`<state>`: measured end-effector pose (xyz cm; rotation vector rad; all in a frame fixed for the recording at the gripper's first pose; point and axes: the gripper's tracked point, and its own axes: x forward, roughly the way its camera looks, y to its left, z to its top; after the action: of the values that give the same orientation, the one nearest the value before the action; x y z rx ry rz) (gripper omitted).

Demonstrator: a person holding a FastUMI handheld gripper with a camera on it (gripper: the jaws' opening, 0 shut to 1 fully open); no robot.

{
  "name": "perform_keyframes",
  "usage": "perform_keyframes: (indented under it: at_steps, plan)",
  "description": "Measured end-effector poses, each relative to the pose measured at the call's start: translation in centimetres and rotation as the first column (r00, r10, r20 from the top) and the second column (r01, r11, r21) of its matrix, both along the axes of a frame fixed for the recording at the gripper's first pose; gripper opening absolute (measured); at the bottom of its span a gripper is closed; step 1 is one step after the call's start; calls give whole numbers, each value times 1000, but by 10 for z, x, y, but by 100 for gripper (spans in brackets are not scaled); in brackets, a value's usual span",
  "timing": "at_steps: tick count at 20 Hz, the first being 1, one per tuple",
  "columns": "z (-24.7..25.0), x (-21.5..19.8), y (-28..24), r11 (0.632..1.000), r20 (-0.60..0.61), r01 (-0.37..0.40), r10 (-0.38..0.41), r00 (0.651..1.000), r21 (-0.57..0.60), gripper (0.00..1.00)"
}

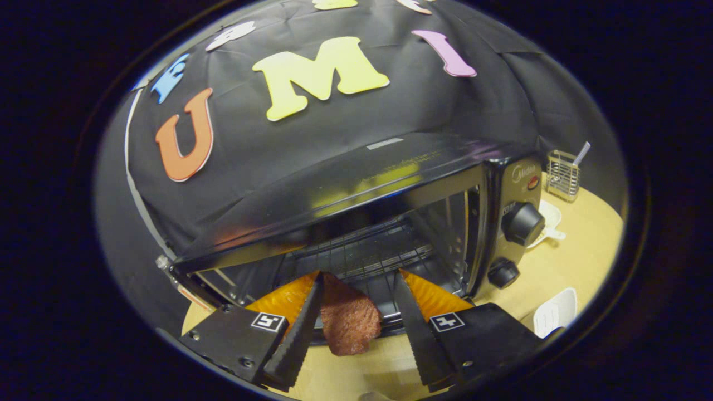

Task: Open the toaster oven, put the food inside, and close the toaster oven door.

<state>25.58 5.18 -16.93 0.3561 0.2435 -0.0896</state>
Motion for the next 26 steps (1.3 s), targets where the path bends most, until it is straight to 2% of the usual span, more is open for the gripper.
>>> perform_keyframes:
  at_steps: [7, 14, 19, 26]
  plan:
    - [11, -73, -3, 983, -60, -103, 95, 994, -154, 81]
    - [-3, -154, -40, 970, -167, -121, 87, 982, -211, 81]
    - [-36, -203, -44, 962, -232, -149, 94, 968, -231, 81]
    - [-97, -237, -12, 951, -328, -221, 142, 934, -218, 82]
